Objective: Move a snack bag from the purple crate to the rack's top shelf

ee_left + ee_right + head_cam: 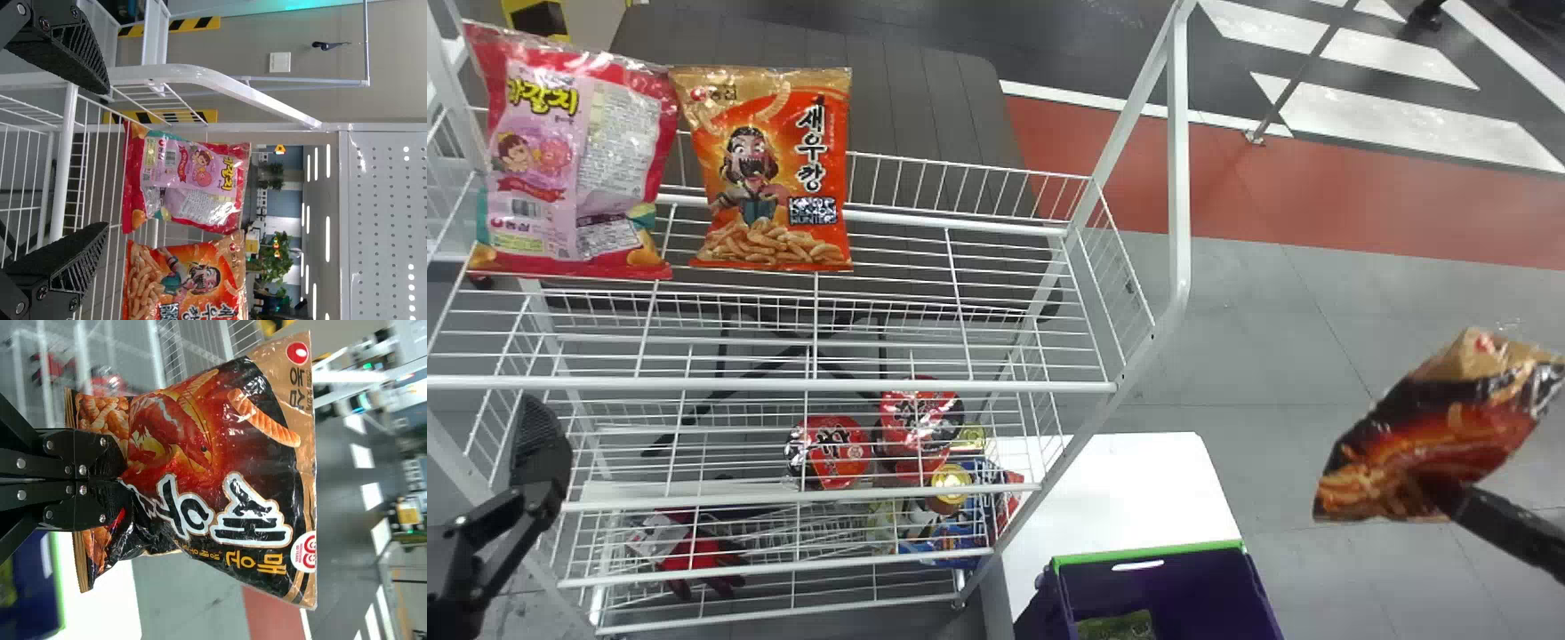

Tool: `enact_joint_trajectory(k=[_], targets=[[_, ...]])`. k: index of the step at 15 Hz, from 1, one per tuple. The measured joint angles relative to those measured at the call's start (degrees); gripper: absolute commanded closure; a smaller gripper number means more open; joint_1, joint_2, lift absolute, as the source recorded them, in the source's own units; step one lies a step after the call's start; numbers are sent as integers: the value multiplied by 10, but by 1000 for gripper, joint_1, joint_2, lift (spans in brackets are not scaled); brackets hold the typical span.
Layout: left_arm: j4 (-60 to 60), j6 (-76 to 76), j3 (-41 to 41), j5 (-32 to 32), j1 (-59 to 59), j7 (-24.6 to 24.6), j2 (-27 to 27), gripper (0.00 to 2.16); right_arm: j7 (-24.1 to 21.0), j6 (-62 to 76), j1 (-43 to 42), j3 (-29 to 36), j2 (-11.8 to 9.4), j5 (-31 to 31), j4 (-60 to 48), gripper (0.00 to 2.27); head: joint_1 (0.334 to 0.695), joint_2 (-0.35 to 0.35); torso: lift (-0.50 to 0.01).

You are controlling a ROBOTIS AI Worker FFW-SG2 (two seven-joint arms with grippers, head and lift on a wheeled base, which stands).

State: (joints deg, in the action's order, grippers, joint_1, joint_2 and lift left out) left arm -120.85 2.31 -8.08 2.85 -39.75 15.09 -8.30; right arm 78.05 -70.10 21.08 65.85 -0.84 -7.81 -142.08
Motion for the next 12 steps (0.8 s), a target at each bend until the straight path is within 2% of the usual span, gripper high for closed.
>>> enact_joint_trajectory(k=[2, 6, 10, 12], targets=[[-13, -4, 0, -2, -7, -2, -1, 107, 0, -53, -31, -13, 6, 8, -48, 1234, 695, -350, 1], [-32, -9, -3, -13, -22, 2, -2, 107, 0, -171, -84, -87, 7, 3, -114, 1234, 695, -344, 1], [-33, -15, -14, -24, -23, 4, -2, 107, -4, -188, -103, -192, 7, -10, -145, 1234, 695, -233, 1], [-33, -17, -16, -27, -25, 5, -2, 113, -61, -188, -108, -264, 7, -24, -150, 1234, 695, -199, 1]])
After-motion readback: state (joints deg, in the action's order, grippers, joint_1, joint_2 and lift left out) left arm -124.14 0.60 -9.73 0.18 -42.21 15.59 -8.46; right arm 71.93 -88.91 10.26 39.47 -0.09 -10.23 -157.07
